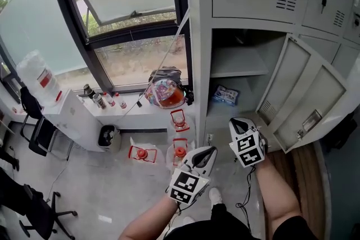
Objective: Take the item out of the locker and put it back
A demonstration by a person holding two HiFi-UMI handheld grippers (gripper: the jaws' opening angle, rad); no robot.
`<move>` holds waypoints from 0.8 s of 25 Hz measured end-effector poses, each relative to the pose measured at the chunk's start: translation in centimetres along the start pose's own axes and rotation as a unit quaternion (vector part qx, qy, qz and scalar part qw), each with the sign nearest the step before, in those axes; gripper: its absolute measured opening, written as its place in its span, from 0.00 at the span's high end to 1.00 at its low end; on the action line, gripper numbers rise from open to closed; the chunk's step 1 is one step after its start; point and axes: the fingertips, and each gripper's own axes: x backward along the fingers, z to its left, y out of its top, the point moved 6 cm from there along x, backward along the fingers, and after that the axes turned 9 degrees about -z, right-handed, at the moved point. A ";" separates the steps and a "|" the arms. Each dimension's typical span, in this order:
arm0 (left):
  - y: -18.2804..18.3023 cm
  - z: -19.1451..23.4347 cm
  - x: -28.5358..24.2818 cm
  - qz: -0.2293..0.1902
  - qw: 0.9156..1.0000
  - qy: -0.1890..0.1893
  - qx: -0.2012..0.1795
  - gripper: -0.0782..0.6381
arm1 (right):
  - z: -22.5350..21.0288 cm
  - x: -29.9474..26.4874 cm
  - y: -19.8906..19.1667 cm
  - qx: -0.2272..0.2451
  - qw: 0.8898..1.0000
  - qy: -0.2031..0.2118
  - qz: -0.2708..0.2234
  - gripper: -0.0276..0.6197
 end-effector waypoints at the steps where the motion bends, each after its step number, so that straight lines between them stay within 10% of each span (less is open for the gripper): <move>1: 0.1 -0.3 0.7 -0.002 1.000 -0.002 0.000 0.87 | 0.7 0.8 0.0 -0.011 1.000 -0.001 -0.004 0.88; 20: 0.5 -6.0 9.3 -0.015 1.000 -0.013 0.024 0.87 | 9.2 14.9 0.9 -0.119 0.992 -0.021 -0.046 0.88</move>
